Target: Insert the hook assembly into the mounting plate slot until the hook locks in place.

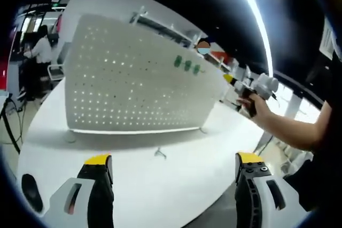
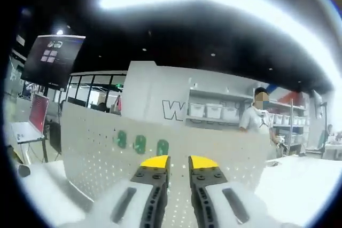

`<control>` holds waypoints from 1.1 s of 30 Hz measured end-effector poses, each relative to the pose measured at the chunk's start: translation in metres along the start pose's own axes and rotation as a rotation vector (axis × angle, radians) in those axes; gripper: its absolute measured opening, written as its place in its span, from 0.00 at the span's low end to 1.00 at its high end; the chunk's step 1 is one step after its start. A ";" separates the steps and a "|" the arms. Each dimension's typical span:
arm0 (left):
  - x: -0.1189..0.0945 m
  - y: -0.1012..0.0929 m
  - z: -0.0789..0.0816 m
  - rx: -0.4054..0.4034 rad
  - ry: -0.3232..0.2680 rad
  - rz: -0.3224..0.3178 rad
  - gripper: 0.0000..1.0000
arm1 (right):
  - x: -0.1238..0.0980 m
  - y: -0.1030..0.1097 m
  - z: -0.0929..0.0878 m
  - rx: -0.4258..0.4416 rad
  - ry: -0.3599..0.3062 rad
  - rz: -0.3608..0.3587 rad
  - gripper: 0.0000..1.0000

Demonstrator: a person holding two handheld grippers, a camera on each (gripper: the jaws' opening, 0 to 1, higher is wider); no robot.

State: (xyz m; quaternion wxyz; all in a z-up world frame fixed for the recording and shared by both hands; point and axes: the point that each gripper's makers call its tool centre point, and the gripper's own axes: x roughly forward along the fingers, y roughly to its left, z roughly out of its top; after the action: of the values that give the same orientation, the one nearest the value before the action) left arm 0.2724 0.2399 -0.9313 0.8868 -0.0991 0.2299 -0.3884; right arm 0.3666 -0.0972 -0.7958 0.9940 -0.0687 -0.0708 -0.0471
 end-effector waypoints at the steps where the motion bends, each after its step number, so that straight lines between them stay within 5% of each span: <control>1: -0.001 0.001 -0.006 0.026 0.029 0.009 0.97 | -0.005 -0.002 -0.005 0.009 0.012 -0.001 0.11; 15: 0.000 0.000 -0.038 0.072 0.142 0.028 0.98 | -0.058 0.019 -0.069 0.001 0.207 0.119 0.11; 33: -0.003 0.000 -0.046 0.057 0.148 0.048 0.97 | -0.117 0.078 -0.123 0.020 0.383 0.321 0.14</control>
State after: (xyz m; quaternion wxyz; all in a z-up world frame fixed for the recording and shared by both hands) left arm 0.2484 0.2428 -0.9704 0.8790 -0.0393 0.2858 -0.3797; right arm 0.2759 -0.0282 -0.9433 0.9847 -0.0590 0.1303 0.1000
